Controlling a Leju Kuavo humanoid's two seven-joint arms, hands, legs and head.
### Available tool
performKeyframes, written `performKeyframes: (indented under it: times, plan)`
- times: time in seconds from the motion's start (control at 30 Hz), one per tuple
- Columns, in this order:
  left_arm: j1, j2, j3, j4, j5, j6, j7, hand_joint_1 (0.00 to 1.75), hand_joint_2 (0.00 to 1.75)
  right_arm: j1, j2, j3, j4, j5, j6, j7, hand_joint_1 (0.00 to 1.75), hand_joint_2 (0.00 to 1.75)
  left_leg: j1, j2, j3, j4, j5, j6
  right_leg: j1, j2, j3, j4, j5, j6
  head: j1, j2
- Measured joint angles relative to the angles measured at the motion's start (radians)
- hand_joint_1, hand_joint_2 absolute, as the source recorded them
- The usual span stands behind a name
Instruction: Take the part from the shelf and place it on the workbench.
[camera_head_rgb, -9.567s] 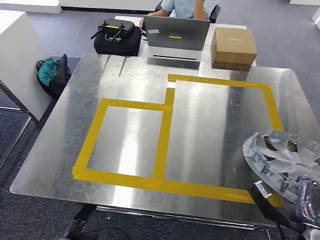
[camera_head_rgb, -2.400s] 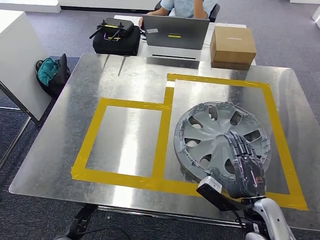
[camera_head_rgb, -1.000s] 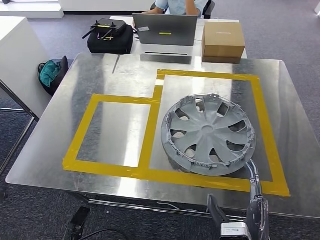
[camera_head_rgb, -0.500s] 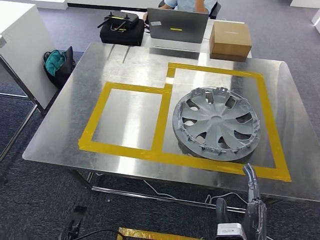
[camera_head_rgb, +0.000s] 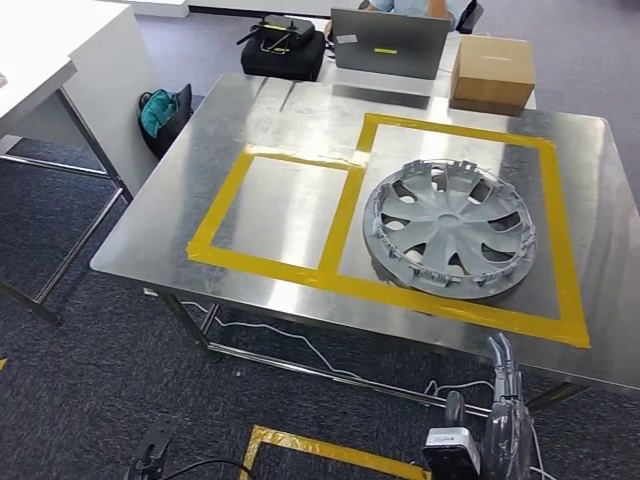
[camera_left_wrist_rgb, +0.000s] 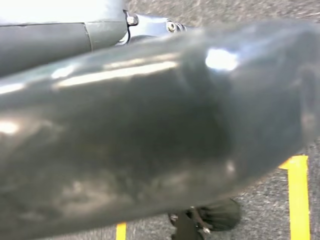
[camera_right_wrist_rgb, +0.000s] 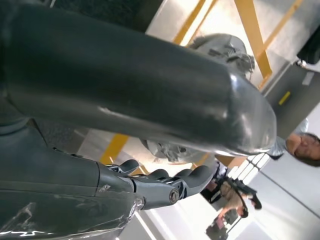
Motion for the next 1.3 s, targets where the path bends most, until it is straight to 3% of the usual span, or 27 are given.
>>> performKeyframes:
  times: [0.03,0.07,0.1,0.13,0.2,0.27,0.3,0.37,0.43,0.5,0.53,0.57,0.6,0.63,0.7,0.73,0.77,0.83,0.9,0.93,1.0,1.07,1.1,1.13,1.17,1.23,1.3]
  plan:
    - [-0.001,0.000,0.000,0.000,0.000,0.000,-0.001,0.00,0.00,-0.001,0.003,-0.006,0.011,-0.008,0.000,0.002,0.00,0.00,0.002,0.011,-0.016,0.064,-0.042,-0.005,0.000,-0.013,-0.011,0.001,0.010,-0.001,-0.001,0.000]
    - [-0.001,0.000,0.000,0.000,0.001,0.000,-0.002,0.00,0.00,-0.002,0.005,-0.012,0.024,-0.017,0.000,0.005,0.00,0.00,0.005,0.016,-0.024,0.118,-0.059,-0.009,0.000,-0.026,-0.025,0.003,0.020,0.000,-0.002,0.000]
    - [-0.001,0.000,0.000,0.000,0.002,0.000,-0.003,0.00,0.00,-0.003,0.006,-0.018,0.036,-0.026,0.000,0.007,0.00,0.00,0.007,0.019,-0.021,0.150,-0.052,-0.014,-0.001,-0.040,-0.040,0.006,0.030,0.003,-0.002,0.000]
    - [-0.001,0.001,0.000,0.000,0.003,0.001,-0.004,0.00,0.00,-0.005,0.006,-0.023,0.047,-0.032,0.000,0.007,0.00,0.00,0.010,0.023,-0.003,0.150,-0.026,-0.018,-0.001,-0.053,-0.055,0.010,0.038,0.006,-0.002,0.000]
    - [-0.001,0.002,0.000,0.000,0.005,0.001,-0.007,0.00,0.00,-0.011,0.009,-0.035,0.068,-0.042,0.000,0.007,0.00,0.00,0.014,0.052,0.080,0.059,0.025,-0.026,-0.003,-0.077,-0.084,0.024,0.050,0.015,-0.002,0.000]
    - [-0.006,0.001,0.000,0.000,0.009,0.002,-0.012,0.00,0.00,-0.019,0.013,-0.053,0.097,-0.063,0.000,0.004,0.00,0.00,0.011,0.094,0.175,-0.077,0.019,-0.023,-0.001,-0.099,-0.104,0.043,0.059,0.027,-0.002,0.000]
    - [-0.008,0.001,0.001,0.000,0.010,0.003,-0.015,0.00,0.00,-0.024,0.015,-0.064,0.117,-0.077,-0.001,0.000,0.00,0.00,0.008,0.104,0.200,-0.121,0.007,-0.015,0.000,-0.111,-0.110,0.049,0.064,0.033,-0.003,0.000]
    - [-0.004,0.001,0.003,0.000,0.013,0.004,-0.018,0.00,0.00,-0.036,0.017,-0.086,0.159,-0.092,-0.001,-0.014,0.00,0.00,0.002,0.091,0.195,-0.141,0.005,0.010,-0.004,-0.129,-0.115,0.051,0.076,0.045,-0.003,0.000]
    - [0.005,0.002,0.006,0.000,0.015,0.005,-0.019,0.00,0.00,-0.042,0.019,-0.104,0.195,-0.098,-0.001,-0.025,0.00,0.00,0.000,0.072,0.175,-0.140,0.024,0.030,-0.011,-0.093,-0.125,0.072,0.041,0.058,-0.003,0.000]
    - [0.006,0.004,0.008,0.000,0.016,0.006,-0.019,0.00,0.00,-0.043,0.020,-0.118,0.218,-0.100,-0.001,-0.029,0.00,0.00,0.000,0.050,0.148,-0.141,0.047,0.045,-0.013,-0.030,-0.151,0.164,-0.055,0.064,-0.002,0.000]
    - [0.004,0.005,0.009,0.000,0.016,0.007,-0.020,0.00,0.00,-0.044,0.020,-0.123,0.228,-0.100,-0.001,-0.030,0.00,0.00,-0.002,0.038,0.133,-0.140,0.060,0.049,-0.011,-0.014,-0.165,0.229,-0.102,0.062,-0.002,0.000]
    - [0.004,0.005,0.009,0.000,0.016,0.007,-0.020,0.00,0.00,-0.047,0.020,-0.127,0.237,-0.100,-0.001,-0.030,0.00,0.00,-0.005,0.024,0.117,-0.140,0.072,0.050,-0.009,-0.007,-0.173,0.288,-0.131,0.059,-0.002,0.000]
    - [0.006,0.005,0.009,0.000,0.016,0.007,-0.020,0.00,0.00,-0.049,0.020,-0.131,0.245,-0.100,-0.001,-0.030,0.00,0.00,-0.007,0.011,0.101,-0.139,0.084,0.051,-0.006,-0.005,-0.169,0.323,-0.137,0.054,-0.002,0.000]
    - [0.007,0.005,0.010,0.000,0.016,0.007,-0.020,0.00,0.00,-0.051,0.020,-0.134,0.252,-0.101,-0.001,-0.030,0.00,0.00,-0.009,-0.001,0.087,-0.139,0.096,0.050,-0.003,-0.003,-0.151,0.323,-0.121,0.048,-0.003,0.000]
    - [0.008,0.005,0.010,0.000,0.017,0.007,-0.021,0.00,0.00,-0.054,0.022,-0.139,0.260,-0.106,-0.001,-0.029,0.00,0.00,-0.010,-0.028,0.062,-0.138,0.118,0.046,0.001,0.020,-0.067,0.224,-0.064,0.035,-0.003,0.000]
    - [0.007,0.005,0.011,0.000,0.018,0.007,-0.022,0.00,0.00,-0.057,0.024,-0.142,0.266,-0.111,0.000,-0.027,0.00,0.00,-0.011,-0.041,0.051,-0.138,0.128,0.042,0.001,0.050,-0.011,0.145,-0.053,0.028,-0.003,0.000]
    - [0.007,0.005,0.011,0.000,0.019,0.007,-0.025,0.00,0.00,-0.062,0.026,-0.146,0.276,-0.117,0.001,-0.026,0.00,0.00,-0.011,-0.053,0.042,-0.137,0.139,0.038,0.000,0.077,0.035,0.073,-0.054,0.026,-0.003,0.000]
    - [0.007,0.005,0.012,0.000,0.025,0.007,-0.031,0.00,0.00,-0.076,0.029,-0.162,0.314,-0.131,0.003,-0.032,0.00,0.00,-0.009,-0.076,0.031,-0.140,0.162,0.027,0.001,0.103,0.074,-0.002,-0.069,0.024,-0.004,0.000]
    - [0.013,0.008,0.017,0.000,0.032,0.007,-0.037,0.00,0.00,-0.097,0.033,-0.183,0.370,-0.145,0.005,-0.052,0.00,0.00,-0.007,-0.089,0.022,-0.143,0.173,0.015,0.001,0.077,0.063,-0.008,-0.061,0.018,-0.004,0.000]
    - [0.017,0.009,0.019,0.000,0.035,0.007,-0.039,0.00,0.00,-0.110,0.036,-0.197,0.402,-0.155,0.007,-0.066,0.00,0.00,-0.008,-0.074,0.015,-0.131,0.157,0.009,0.000,0.062,0.058,-0.009,-0.055,0.010,-0.006,0.000]
    - [0.020,0.009,0.024,0.000,0.038,0.007,-0.046,0.00,0.00,-0.138,0.045,-0.230,0.473,-0.185,0.021,-0.094,0.00,0.00,-0.009,-0.019,-0.016,-0.050,0.075,-0.001,-0.001,0.028,0.046,-0.010,-0.041,-0.003,-0.012,0.000]
    - [0.021,0.009,0.027,0.000,0.040,0.006,-0.054,0.00,0.00,-0.172,0.054,-0.280,0.559,-0.233,0.053,-0.125,0.00,0.00,-0.005,0.013,-0.055,0.082,-0.003,-0.011,0.000,-0.006,0.034,-0.009,-0.028,-0.006,-0.015,0.000]
    - [0.023,0.010,0.030,0.000,0.041,0.006,-0.058,0.00,0.00,-0.195,0.058,-0.315,0.613,-0.267,0.081,-0.144,0.00,0.00,-0.003,0.018,-0.064,0.130,-0.010,-0.014,0.000,-0.022,0.027,-0.008,-0.022,-0.005,-0.015,0.000]
    - [0.026,0.011,0.032,0.001,0.043,0.007,-0.063,0.00,0.00,-0.222,0.062,-0.356,0.675,-0.306,0.117,-0.164,0.00,0.00,0.000,0.021,-0.058,0.147,0.002,-0.017,0.000,-0.037,0.021,-0.006,-0.017,-0.003,-0.016,0.000]
    - [0.030,0.012,0.035,0.001,0.045,0.007,-0.068,0.00,0.00,-0.253,0.065,-0.405,0.746,-0.348,0.160,-0.186,0.00,0.00,0.001,0.026,-0.032,0.124,0.028,-0.018,-0.001,-0.051,0.015,-0.004,-0.013,0.000,-0.016,0.000]
    - [0.036,0.014,0.042,0.001,0.049,0.007,-0.078,0.00,0.00,-0.317,0.067,-0.508,0.896,-0.416,0.243,-0.225,0.00,0.00,0.000,0.059,0.061,-0.006,0.073,-0.014,0.000,-0.079,0.006,0.000,-0.011,0.006,-0.016,0.000]
    - [0.039,0.016,0.050,0.001,0.054,0.008,-0.086,0.00,0.00,-0.370,0.067,-0.608,1.045,-0.450,0.291,-0.239,0.00,0.00,-0.008,0.093,0.129,-0.115,0.081,-0.003,0.005,-0.105,0.002,0.006,-0.012,0.015,-0.015,0.000]
